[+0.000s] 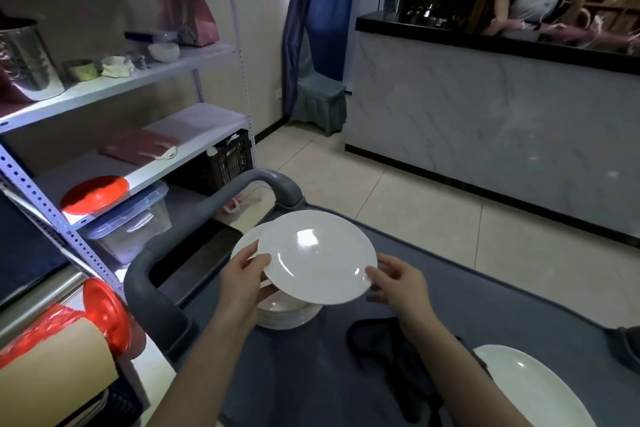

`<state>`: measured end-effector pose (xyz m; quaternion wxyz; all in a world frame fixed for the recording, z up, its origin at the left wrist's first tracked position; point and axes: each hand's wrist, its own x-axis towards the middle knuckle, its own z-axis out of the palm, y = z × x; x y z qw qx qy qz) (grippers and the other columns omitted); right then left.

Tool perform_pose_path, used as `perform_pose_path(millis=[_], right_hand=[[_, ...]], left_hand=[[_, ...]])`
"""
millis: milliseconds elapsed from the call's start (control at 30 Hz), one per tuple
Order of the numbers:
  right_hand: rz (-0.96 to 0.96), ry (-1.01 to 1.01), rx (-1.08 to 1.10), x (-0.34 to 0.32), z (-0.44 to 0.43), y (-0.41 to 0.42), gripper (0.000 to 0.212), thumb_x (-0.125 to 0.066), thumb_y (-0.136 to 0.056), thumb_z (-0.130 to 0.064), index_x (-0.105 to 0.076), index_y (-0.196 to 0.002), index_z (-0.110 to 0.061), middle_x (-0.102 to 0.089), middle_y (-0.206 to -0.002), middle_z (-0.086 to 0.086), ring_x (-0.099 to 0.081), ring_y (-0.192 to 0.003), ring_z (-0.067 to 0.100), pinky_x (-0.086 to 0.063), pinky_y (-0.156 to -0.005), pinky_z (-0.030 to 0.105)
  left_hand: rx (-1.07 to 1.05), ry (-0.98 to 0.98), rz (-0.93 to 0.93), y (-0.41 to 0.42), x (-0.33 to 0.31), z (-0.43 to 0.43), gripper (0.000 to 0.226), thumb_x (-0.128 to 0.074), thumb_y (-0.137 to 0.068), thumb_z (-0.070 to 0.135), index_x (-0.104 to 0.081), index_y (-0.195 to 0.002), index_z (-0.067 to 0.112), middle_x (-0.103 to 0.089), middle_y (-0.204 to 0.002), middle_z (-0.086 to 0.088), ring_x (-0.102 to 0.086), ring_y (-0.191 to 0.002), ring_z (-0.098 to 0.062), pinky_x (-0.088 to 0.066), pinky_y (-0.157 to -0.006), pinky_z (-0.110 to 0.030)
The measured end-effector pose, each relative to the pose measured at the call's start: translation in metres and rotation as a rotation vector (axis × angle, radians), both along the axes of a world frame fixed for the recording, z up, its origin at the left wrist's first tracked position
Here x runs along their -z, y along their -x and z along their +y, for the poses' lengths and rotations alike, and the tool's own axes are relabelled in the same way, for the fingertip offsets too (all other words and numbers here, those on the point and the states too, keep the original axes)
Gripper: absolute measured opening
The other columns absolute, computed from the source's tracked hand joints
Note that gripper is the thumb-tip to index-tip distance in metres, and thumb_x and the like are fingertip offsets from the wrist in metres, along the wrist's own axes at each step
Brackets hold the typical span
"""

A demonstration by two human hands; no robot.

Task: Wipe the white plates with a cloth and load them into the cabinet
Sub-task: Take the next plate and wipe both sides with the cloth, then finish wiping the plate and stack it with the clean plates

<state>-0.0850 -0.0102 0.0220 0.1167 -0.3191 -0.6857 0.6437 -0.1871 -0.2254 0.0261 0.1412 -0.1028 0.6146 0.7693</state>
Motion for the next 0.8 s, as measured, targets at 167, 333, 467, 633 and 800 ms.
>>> perform_pose_path(millis=[167, 333, 467, 633, 800], right_hand=[[0.064, 0.12, 0.099, 0.017, -0.029, 0.036, 0.034, -0.065, -0.085, 0.007, -0.073, -0.112, -0.012, -0.075, -0.093, 0.011, -0.072, -0.087, 0.026, -0.059, -0.065, 0.03], [0.052, 0.131, 0.131, 0.041, -0.05, 0.057, 0.037, -0.064, -0.084, 0.008, -0.074, -0.111, -0.016, -0.077, -0.095, 0.001, -0.074, -0.081, 0.017, -0.061, -0.07, 0.034], [-0.001, 0.095, 0.167, 0.059, -0.055, 0.068, 0.036, -0.068, -0.082, 0.007, -0.075, -0.111, -0.014, -0.075, -0.096, 0.009, -0.073, -0.082, 0.024, -0.061, -0.079, 0.042], [0.008, 0.066, 0.184, 0.073, -0.059, 0.068, 0.041, -0.067, -0.081, 0.007, -0.076, -0.106, -0.024, -0.076, -0.085, 0.004, -0.073, -0.077, 0.022, -0.061, -0.071, 0.035], [-0.011, 0.013, 0.153, 0.082, -0.06, 0.062, 0.041, -0.067, -0.083, 0.004, -0.075, -0.11, -0.026, -0.074, -0.092, 0.01, -0.072, -0.082, 0.027, -0.061, -0.077, 0.041]], left_hand=[[0.036, 0.075, 0.063, 0.034, 0.013, -0.024, 0.032, -0.059, -0.089, 0.005, -0.07, -0.11, 0.027, -0.074, -0.095, 0.004, -0.072, -0.084, -0.012, -0.057, -0.059, -0.027], [0.129, 0.362, 0.286, 0.062, 0.027, -0.045, 0.026, -0.061, -0.082, 0.022, -0.074, -0.104, 0.028, -0.067, -0.101, -0.019, -0.064, -0.095, -0.02, -0.051, -0.09, -0.055], [0.042, 0.44, 0.247, 0.071, 0.05, -0.054, 0.03, -0.061, -0.091, 0.013, -0.07, -0.119, 0.022, -0.051, -0.105, 0.001, -0.059, -0.093, -0.012, -0.049, -0.081, -0.021], [0.027, 0.465, 0.212, 0.07, 0.07, -0.056, 0.029, -0.064, -0.091, 0.013, -0.069, -0.119, 0.019, -0.048, -0.098, 0.006, -0.057, -0.087, -0.007, -0.041, -0.064, -0.005], [0.02, 0.524, 0.207, 0.058, 0.083, -0.054, 0.036, -0.06, -0.094, 0.016, -0.063, -0.129, 0.025, -0.043, -0.096, 0.007, -0.057, -0.089, -0.015, -0.039, -0.072, -0.01]])
